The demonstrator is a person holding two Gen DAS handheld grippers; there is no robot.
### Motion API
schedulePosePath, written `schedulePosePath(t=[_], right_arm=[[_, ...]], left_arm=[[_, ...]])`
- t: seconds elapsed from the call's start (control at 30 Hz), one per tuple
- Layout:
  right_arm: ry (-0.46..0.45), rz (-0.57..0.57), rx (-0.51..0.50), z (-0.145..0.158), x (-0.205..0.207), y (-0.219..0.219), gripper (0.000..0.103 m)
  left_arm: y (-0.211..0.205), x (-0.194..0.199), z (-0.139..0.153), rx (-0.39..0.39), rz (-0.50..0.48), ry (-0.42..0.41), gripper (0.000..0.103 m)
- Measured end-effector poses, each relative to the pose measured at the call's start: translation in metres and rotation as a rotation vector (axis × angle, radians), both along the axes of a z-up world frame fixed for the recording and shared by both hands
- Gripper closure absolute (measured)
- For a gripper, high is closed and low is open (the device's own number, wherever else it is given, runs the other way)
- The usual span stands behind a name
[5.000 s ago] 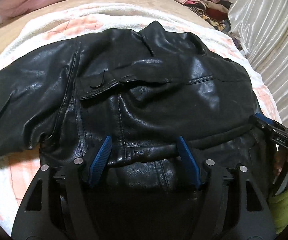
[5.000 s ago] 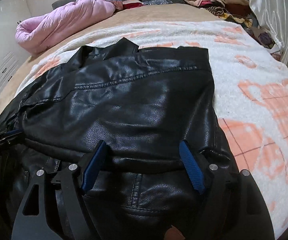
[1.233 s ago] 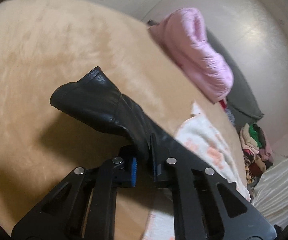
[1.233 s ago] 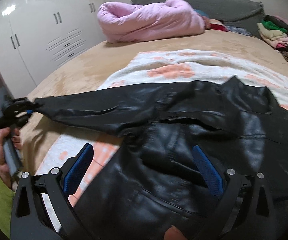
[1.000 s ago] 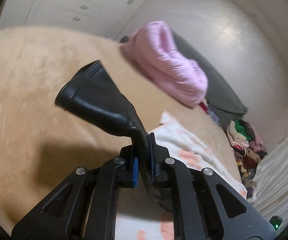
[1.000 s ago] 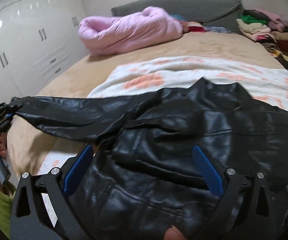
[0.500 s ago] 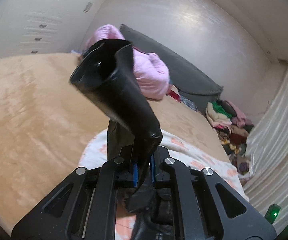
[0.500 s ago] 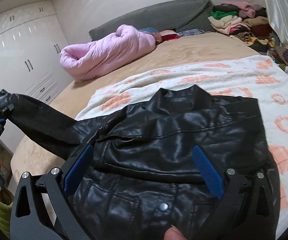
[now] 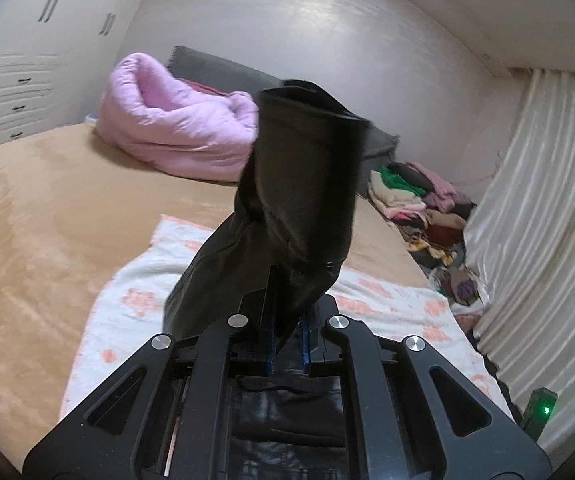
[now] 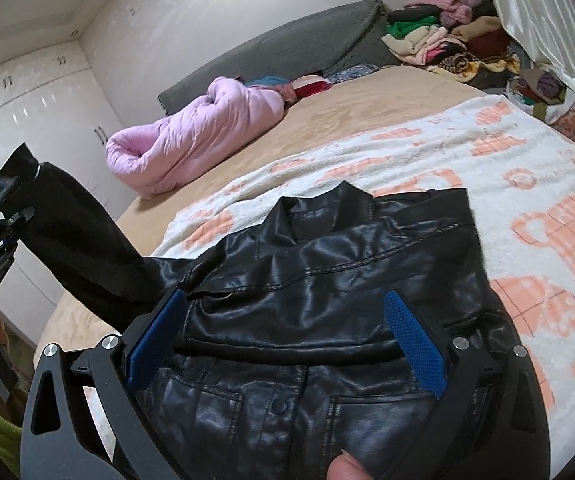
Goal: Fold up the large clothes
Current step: 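Carry the sleeve with the left tool across the jacket body and lay it down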
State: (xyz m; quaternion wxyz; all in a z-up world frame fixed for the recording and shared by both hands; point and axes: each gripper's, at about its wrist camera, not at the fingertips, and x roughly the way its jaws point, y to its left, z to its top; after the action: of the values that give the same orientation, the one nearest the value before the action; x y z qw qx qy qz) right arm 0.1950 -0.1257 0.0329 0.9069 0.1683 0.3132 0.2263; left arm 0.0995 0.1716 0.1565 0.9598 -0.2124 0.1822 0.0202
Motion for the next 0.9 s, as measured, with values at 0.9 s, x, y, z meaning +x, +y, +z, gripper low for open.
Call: schedulePosePath(t=[0.9], right_arm=[[0.028, -0.253, 0.124, -0.017, 0.003, -0.125, 0.004]], left_arm=[[-0.179, 0.075, -0.101, 0.194, -0.351, 0.259, 0.1]])
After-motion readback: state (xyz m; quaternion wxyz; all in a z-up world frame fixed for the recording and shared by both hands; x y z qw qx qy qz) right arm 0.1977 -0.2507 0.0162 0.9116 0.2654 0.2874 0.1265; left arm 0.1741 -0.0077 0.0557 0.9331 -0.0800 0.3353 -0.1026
